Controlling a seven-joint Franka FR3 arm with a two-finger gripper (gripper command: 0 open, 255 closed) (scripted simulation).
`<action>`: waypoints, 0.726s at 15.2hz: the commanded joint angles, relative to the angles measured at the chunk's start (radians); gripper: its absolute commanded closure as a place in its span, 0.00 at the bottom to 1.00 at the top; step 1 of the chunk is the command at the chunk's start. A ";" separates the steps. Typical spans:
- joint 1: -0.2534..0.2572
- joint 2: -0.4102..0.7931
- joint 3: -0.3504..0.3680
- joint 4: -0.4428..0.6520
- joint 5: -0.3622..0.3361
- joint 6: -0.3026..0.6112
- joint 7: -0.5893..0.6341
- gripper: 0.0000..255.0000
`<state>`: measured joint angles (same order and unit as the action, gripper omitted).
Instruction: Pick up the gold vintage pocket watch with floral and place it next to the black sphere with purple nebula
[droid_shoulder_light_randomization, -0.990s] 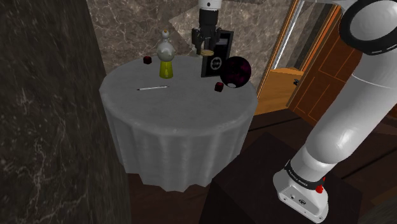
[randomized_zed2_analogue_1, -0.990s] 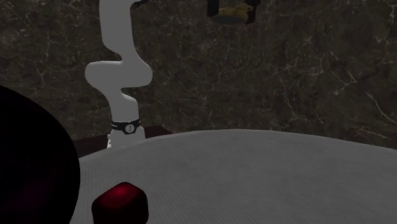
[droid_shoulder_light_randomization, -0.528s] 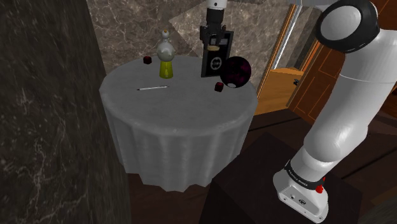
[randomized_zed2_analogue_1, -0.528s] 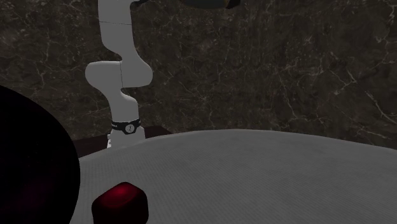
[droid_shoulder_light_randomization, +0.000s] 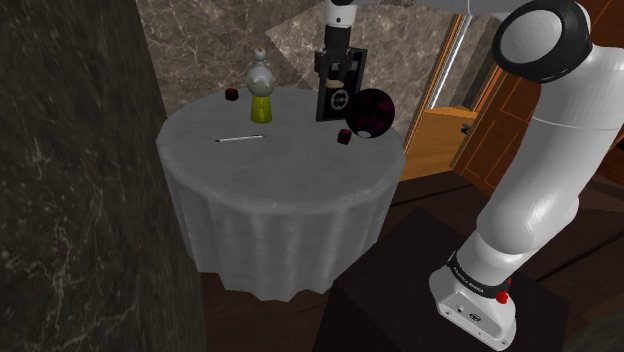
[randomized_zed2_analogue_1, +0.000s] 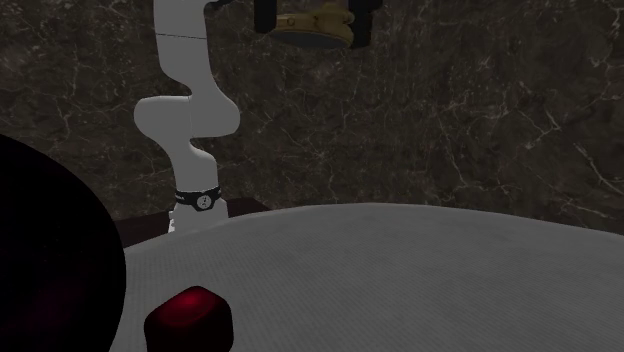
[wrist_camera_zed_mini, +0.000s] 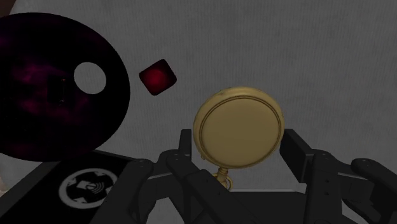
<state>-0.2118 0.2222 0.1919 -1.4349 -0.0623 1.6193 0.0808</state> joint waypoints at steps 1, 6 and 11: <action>-0.002 -0.003 -0.001 -0.033 0.001 0.031 -0.001 1.00; -0.005 -0.009 -0.002 -0.109 0.001 0.101 0.000 1.00; -0.006 -0.008 -0.003 -0.175 0.001 0.168 0.002 1.00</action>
<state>-0.2187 0.2134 0.1885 -1.5962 -0.0614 1.7721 0.0802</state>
